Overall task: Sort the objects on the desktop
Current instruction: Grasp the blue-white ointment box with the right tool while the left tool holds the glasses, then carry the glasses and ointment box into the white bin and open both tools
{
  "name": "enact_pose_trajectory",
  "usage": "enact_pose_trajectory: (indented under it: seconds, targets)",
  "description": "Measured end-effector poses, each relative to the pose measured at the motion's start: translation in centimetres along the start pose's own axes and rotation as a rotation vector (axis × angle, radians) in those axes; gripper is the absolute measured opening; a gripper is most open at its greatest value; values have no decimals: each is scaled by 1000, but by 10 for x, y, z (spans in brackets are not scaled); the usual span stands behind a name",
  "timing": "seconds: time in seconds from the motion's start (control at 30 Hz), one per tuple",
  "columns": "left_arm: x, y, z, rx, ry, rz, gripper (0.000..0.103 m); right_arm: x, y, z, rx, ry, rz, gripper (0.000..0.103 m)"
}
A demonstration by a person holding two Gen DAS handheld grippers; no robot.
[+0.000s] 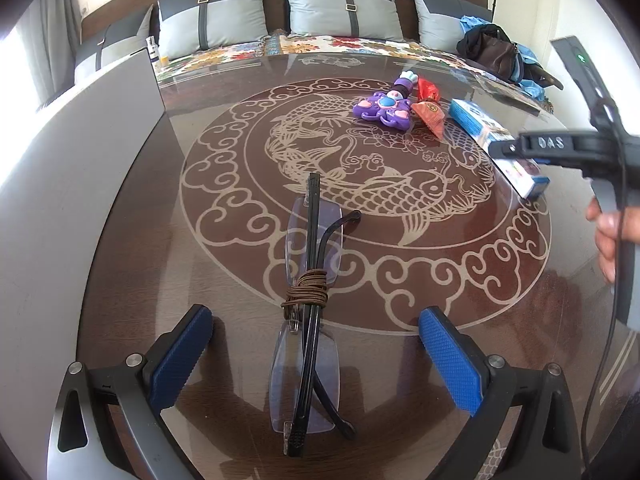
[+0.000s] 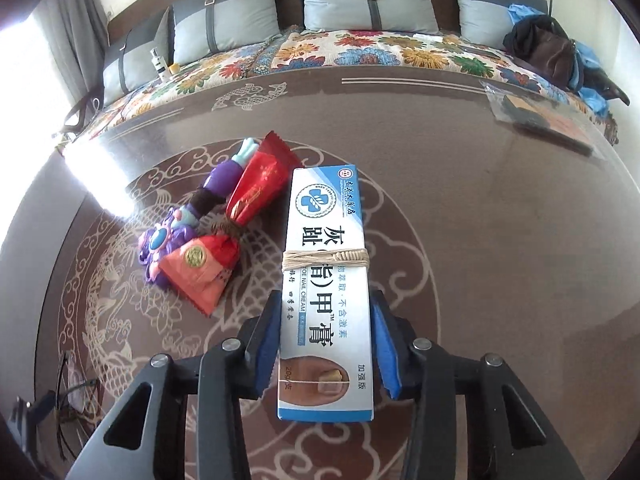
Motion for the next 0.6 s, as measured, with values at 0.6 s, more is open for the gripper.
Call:
enact_pose_trajectory:
  seconds: [0.6]
  targets:
    - [2, 5, -5, 119, -77, -164, 103, -90, -153, -26, -128, 63, -29, 79]
Point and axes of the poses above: each gripper's, at about its wrist camera, not at the fingertips, and x roughly the way its jaws point, z to its right, y to its top, the point moved 4 cm from there along x, roughly the way its jaws point, and after that the axes turned 1 degree about y, right-handed, at the moved point
